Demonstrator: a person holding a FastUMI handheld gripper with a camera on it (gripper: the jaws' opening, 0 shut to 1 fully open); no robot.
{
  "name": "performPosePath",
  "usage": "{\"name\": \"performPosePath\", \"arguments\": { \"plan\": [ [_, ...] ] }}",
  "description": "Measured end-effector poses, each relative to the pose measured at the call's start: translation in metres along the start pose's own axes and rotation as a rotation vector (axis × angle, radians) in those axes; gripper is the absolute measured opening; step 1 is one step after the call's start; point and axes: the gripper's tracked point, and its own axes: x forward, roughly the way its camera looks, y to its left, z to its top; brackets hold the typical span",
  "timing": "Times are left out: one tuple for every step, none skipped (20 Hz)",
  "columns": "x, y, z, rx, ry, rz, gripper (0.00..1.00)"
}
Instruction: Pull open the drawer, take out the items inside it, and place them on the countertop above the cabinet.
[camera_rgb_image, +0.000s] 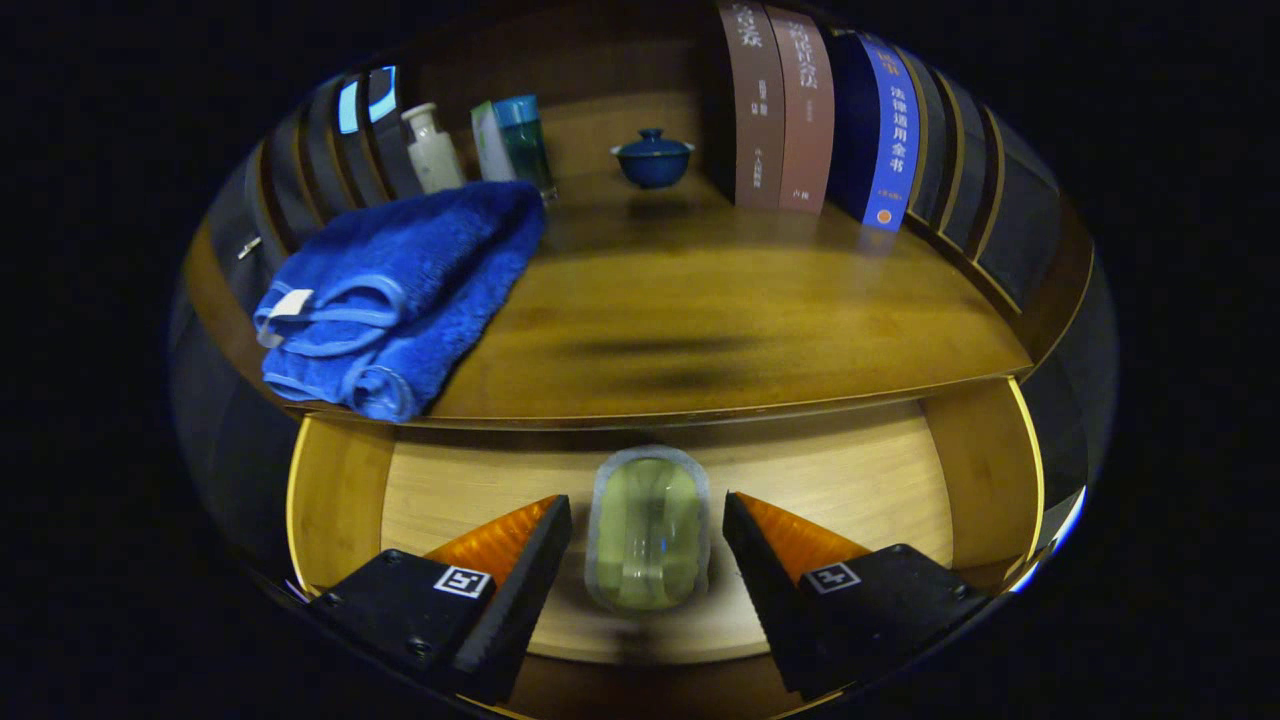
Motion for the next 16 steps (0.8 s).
{"name": "performPosePath", "arguments": {
  "plan": [
    [0.005, -0.001, -0.005, -0.003, 0.022, 0.000, 0.93],
    [0.008, 0.000, -0.008, -0.010, 0.037, 0.007, 0.91],
    [0.013, -0.001, -0.012, -0.017, 0.052, 0.002, 0.86],
    [0.016, -0.001, -0.016, -0.025, 0.068, 0.000, 0.83],
    [0.018, -0.001, -0.018, -0.029, 0.080, -0.004, 0.77],
    [0.019, -0.003, -0.015, -0.032, 0.073, -0.005, 0.72],
    [0.020, -0.003, -0.017, -0.037, 0.067, -0.008, 0.62],
    [0.011, 0.000, -0.010, -0.027, 0.046, 0.009, 0.62],
    [0.015, -0.003, -0.012, -0.033, 0.048, -0.005, 0.42],
    [0.016, -0.002, -0.015, -0.032, 0.057, 0.000, 0.22],
    [0.013, -0.002, -0.013, -0.033, 0.052, 0.003, 0.22],
    [0.013, -0.001, -0.012, -0.029, 0.044, 0.012, 0.22],
    [0.013, 0.000, -0.013, -0.024, 0.041, 0.022, 0.22],
    [0.011, 0.001, -0.014, -0.024, 0.042, 0.029, 0.22],
    [0.008, 0.003, -0.013, -0.019, 0.034, 0.041, 0.22],
    [0.003, 0.002, -0.012, -0.023, 0.022, 0.041, 0.22]
  ]
}}
